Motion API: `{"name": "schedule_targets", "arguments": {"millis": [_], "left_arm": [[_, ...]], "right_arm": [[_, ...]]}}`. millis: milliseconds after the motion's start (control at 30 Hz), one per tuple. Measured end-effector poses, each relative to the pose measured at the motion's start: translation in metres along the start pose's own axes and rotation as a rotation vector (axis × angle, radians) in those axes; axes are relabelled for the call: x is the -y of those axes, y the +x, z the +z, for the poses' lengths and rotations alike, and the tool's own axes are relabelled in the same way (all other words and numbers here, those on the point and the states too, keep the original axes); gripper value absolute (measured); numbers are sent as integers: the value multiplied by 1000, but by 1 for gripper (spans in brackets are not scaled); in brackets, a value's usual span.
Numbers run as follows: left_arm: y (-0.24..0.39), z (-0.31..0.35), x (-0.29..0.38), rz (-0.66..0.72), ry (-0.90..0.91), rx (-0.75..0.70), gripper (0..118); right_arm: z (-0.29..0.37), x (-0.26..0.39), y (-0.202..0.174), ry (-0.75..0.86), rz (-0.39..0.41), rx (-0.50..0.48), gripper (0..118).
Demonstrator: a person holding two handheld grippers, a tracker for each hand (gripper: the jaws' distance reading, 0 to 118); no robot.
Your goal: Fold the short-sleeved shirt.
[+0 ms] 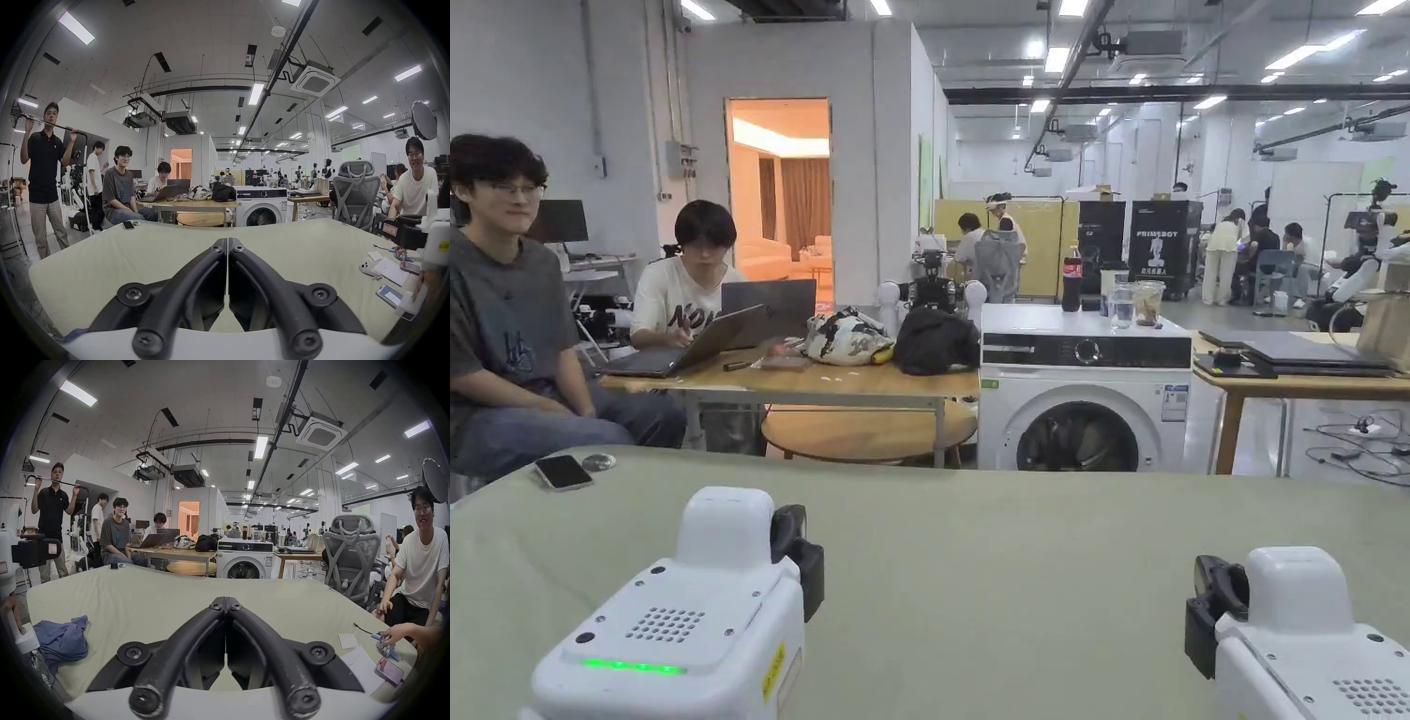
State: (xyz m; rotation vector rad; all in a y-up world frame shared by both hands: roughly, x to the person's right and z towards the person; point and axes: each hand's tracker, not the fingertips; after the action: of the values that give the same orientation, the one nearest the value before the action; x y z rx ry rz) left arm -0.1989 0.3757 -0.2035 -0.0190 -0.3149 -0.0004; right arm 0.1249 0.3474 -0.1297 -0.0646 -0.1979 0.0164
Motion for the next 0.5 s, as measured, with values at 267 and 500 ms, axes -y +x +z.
{"name": "schedule_targets", "arguments": {"millis": [267,500], "left_arm": [[3,-1,2,-14,1,2,0],[-3,0,0,-33,24,-36,49]], "right_arm": [[-1,1,1,-2,1,9,0],[4,0,11,43,20,60,32]]}}
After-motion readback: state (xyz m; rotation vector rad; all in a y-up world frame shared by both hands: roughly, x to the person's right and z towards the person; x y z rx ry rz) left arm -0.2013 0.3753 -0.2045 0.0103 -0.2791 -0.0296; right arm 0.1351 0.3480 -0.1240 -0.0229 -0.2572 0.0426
